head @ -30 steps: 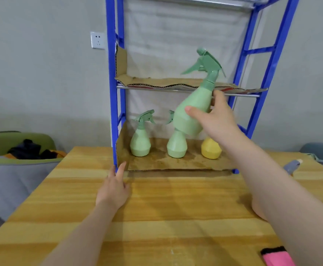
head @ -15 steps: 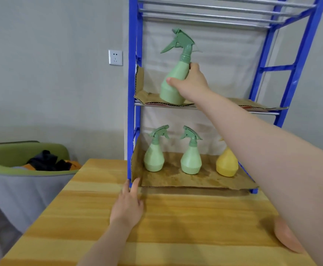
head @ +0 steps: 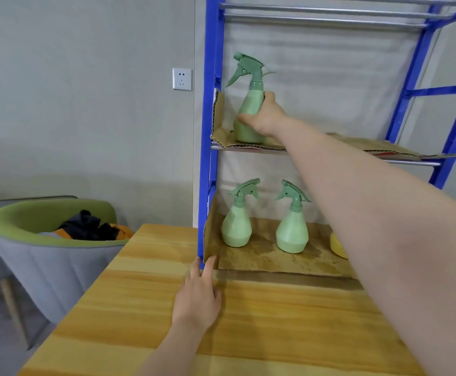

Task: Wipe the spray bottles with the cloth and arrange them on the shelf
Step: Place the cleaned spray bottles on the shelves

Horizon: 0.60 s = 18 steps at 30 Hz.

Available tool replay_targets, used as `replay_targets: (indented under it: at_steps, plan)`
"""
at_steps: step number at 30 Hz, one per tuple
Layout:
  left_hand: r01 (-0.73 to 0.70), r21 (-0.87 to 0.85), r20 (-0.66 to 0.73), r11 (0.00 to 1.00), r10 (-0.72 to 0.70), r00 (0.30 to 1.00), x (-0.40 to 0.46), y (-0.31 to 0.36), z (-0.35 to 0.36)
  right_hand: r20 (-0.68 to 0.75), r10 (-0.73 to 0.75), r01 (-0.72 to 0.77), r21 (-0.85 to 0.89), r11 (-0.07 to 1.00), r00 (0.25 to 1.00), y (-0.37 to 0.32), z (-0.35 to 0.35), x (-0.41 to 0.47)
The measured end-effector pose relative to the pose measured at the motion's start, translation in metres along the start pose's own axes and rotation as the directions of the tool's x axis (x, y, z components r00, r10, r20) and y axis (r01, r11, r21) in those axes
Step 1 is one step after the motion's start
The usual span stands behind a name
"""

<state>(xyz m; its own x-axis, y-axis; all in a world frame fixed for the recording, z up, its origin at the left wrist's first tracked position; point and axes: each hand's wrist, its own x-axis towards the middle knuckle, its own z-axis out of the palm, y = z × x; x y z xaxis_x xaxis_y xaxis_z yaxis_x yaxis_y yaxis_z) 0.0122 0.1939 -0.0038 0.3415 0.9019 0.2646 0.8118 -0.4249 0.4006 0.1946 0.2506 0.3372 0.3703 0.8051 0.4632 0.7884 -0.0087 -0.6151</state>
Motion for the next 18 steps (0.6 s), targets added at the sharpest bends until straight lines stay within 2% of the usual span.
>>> replay_targets:
  at_steps: [3,6,10,14,16,18]
  plan:
    - [0.002,0.000,0.002,1.000,-0.002,1.000,0.000,0.001,-0.001,-0.021,0.039,-0.040,-0.056,0.998,0.999,0.003,0.001,-0.003]
    - [0.002,0.001,0.007,1.000,-0.002,1.000,0.000,0.001,-0.001,-0.111,0.025,-0.028,-0.027,0.999,0.994,0.003,-0.005,-0.017]
    - [-0.020,0.027,-0.021,0.999,0.020,1.000,0.000,0.002,-0.002,-0.219,-0.107,0.095,-0.062,0.994,0.970,0.007,-0.022,-0.056]
    - [-0.051,0.061,-0.050,0.997,0.054,0.997,-0.003,0.003,-0.005,-0.326,-0.269,0.261,-0.068,0.963,0.906,0.031,-0.038,-0.122]
    - [-0.079,0.093,-0.077,0.993,0.086,0.993,-0.004,0.005,-0.008,-0.319,-0.263,0.257,-0.061,0.964,0.911,0.053,-0.043,-0.160]
    - [-0.157,0.149,-0.132,0.976,0.177,0.975,-0.007,0.006,-0.009,-0.293,-0.216,0.203,-0.074,0.976,0.931,0.079,-0.048,-0.199]
